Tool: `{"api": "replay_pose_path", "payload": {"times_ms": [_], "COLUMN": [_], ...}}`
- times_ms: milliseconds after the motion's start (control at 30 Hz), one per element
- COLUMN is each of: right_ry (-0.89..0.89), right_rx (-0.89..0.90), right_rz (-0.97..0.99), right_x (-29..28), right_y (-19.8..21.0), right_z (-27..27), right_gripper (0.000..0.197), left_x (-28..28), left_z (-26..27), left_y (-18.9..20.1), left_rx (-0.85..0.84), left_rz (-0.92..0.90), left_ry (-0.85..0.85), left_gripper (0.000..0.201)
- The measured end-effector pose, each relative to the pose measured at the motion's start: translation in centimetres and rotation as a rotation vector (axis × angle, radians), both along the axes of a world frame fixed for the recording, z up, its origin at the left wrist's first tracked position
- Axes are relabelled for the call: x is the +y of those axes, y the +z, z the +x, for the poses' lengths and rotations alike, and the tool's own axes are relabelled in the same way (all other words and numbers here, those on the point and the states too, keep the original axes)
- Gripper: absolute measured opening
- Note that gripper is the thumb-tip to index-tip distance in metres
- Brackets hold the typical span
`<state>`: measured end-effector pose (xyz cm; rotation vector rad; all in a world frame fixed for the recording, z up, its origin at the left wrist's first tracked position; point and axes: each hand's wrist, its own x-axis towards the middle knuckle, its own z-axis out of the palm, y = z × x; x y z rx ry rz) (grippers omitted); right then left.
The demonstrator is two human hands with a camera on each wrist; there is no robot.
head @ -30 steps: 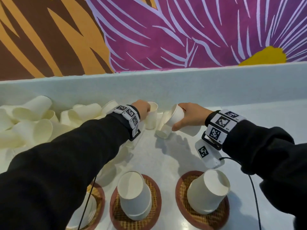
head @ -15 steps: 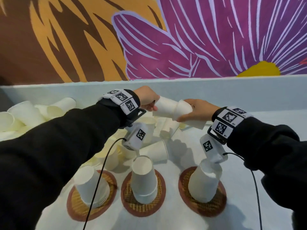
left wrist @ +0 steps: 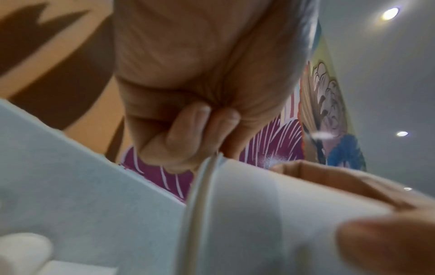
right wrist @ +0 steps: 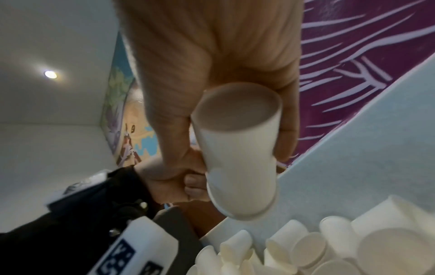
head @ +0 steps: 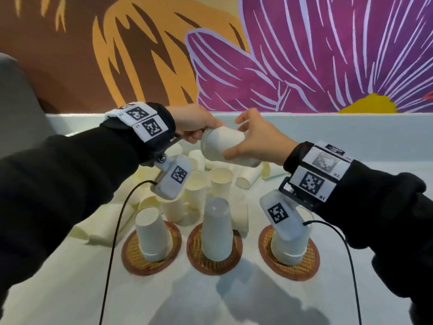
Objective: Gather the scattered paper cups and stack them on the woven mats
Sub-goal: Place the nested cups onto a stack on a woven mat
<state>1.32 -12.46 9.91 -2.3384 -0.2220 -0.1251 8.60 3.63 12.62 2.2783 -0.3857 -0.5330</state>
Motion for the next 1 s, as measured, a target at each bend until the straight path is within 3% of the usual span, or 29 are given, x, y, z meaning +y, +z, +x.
{"api": "replay_pose_path", "payload": {"times_ms": [100,233,300,400,500,633,800,933,1000], "right_ry": [0.025,0.126,0.178,0.244,0.291,0.344,0.342,0.298,0.217], "right_rx": [-0.087,-0.081,-0.049,-0.049,0.011,0.143,0.109,0.265,0.291], "right_rz": [0.160,0.134,0.079,-0.030,-0.111,-0.380,-0.461,-0.174,-0.062], "right_x": [2.7,6.8,9.1,11.8,14.4,16.6,18.0,17.6,17.0], "right_y": [0.3,-0.8,-2.2,-4.1,-5.6,-9.7,-13.7,-12.4,-11.3], "right_z": [-1.1,-2.0,-2.1,-2.1,-1.6,-1.4,-2.1,-1.7,-1.0], "right_gripper": [0.054,0.047,0.048,0.048,0.047,0.060,0.054,0.071,0.063], "left_x": [2.9,6.9,8.9,10.7,12.1,13.3,14.7,15.0,14.7], "left_z": [-0.2,-1.2,-1.8,-2.9,-3.9,-4.5,-3.2,-1.5,-0.5], "left_y": [-1.2,-3.5,-4.5,-5.8,-6.8,-8.7,-9.8,-10.4,-11.3], "left_rx": [0.088,0.132,0.130,0.171,0.184,0.143,-0.083,-0.313,-0.384], "left_rz": [0.071,0.316,0.474,0.584,0.601,0.529,0.464,0.410,0.464], "left_ry": [0.080,0.156,0.161,0.153,0.146,0.118,0.063,-0.069,-0.157], "left_gripper": [0.034,0.028,0.015,0.016,0.023,0.025,0.020,0.022,0.027]}}
